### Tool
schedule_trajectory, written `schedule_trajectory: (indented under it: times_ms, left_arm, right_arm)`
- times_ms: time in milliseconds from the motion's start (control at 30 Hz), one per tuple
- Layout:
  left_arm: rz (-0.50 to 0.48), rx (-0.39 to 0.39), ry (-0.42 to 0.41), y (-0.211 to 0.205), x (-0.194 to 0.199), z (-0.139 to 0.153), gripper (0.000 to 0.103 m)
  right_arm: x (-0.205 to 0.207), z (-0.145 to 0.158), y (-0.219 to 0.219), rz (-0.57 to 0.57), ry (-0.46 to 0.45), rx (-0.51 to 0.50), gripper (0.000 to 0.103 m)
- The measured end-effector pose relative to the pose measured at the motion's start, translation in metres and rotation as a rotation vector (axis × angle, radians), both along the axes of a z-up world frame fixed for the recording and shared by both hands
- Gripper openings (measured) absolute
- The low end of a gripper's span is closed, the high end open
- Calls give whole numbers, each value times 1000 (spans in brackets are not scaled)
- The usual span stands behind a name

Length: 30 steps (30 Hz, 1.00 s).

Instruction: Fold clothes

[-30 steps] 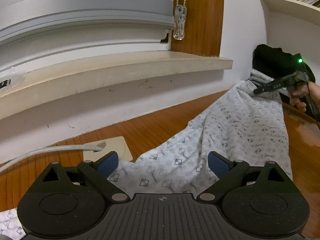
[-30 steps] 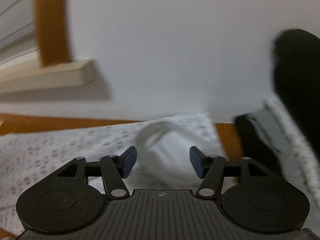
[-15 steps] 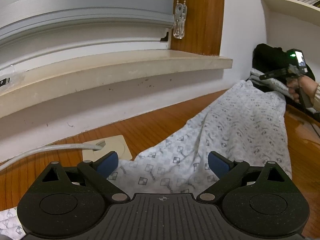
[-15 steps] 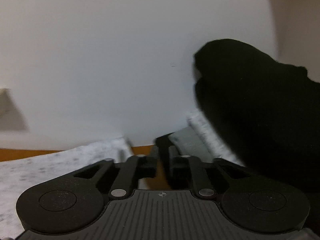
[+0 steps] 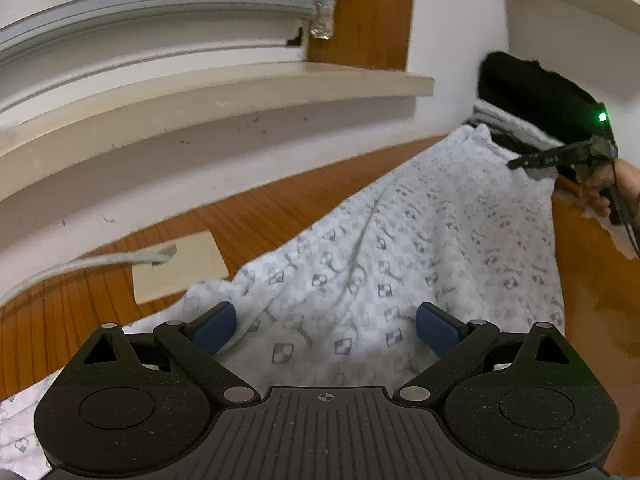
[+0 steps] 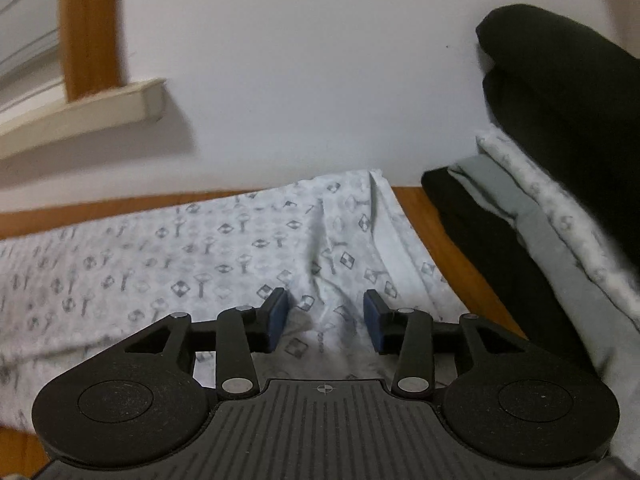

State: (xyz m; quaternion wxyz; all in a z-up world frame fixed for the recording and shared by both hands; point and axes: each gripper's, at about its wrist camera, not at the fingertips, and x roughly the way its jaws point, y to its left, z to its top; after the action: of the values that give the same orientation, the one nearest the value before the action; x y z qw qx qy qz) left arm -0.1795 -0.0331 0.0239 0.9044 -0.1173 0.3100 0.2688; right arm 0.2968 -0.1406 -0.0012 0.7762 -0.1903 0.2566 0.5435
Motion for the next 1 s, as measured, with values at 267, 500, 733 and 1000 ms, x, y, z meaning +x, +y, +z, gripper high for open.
schedule_trajectory:
  times_ms: [267,500,733,1000]
  left_arm:
    - [-47,5,7,-17,-10,-1,98]
    - [-18,74,-19,-15,-16,11,95]
    - [-29,65,81,14,-11,12,63]
    - [-44,65,24,16,-26,11,6]
  right_arm:
    - [-6,9,-59,2,43,-70,42]
    - [17,28,-40,-61,30,11,44]
    - [36,19,2,-78,58,13,51]
    - [36,17,-17,-85,56,65,9]
